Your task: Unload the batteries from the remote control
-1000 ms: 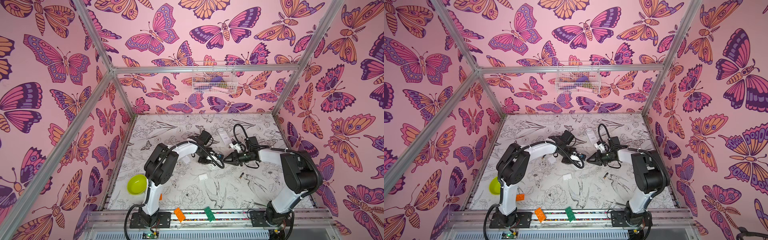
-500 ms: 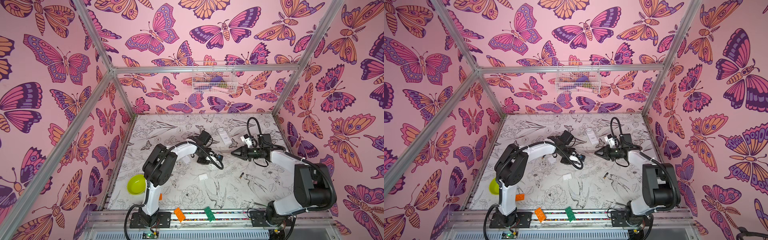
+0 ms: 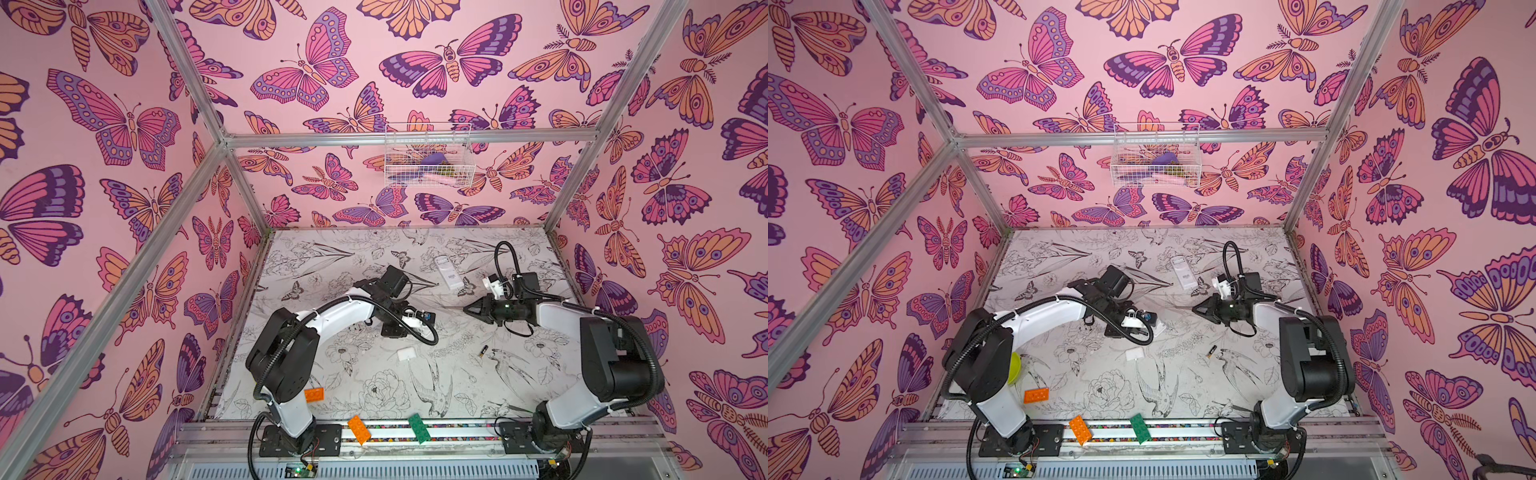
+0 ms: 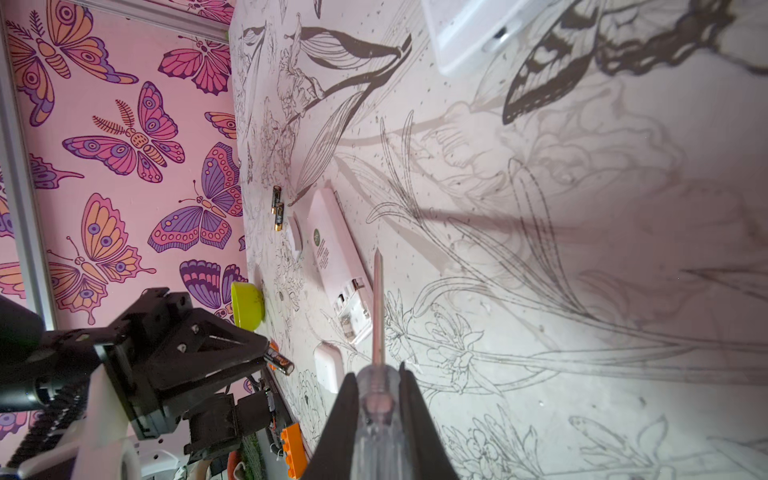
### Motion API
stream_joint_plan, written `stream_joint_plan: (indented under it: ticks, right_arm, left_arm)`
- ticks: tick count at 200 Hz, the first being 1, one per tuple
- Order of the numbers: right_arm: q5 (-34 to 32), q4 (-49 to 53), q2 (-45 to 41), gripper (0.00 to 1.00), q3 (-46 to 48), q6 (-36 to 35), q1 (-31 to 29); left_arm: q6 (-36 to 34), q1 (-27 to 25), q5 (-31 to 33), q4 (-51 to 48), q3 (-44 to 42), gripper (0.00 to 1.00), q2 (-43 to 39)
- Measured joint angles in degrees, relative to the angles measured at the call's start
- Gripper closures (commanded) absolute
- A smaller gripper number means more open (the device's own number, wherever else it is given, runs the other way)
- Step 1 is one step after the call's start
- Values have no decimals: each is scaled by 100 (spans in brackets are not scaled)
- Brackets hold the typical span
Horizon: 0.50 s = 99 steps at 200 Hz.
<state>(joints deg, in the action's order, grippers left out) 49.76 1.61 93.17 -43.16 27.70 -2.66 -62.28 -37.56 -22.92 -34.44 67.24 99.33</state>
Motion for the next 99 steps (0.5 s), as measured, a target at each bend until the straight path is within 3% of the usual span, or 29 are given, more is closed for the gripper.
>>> stream_joint_plan:
  ticks: [99]
  right_arm:
    - [-94, -280, 313, 90, 0, 173, -2]
  left_arm:
    - [221, 83, 74, 662, -713, 100, 50]
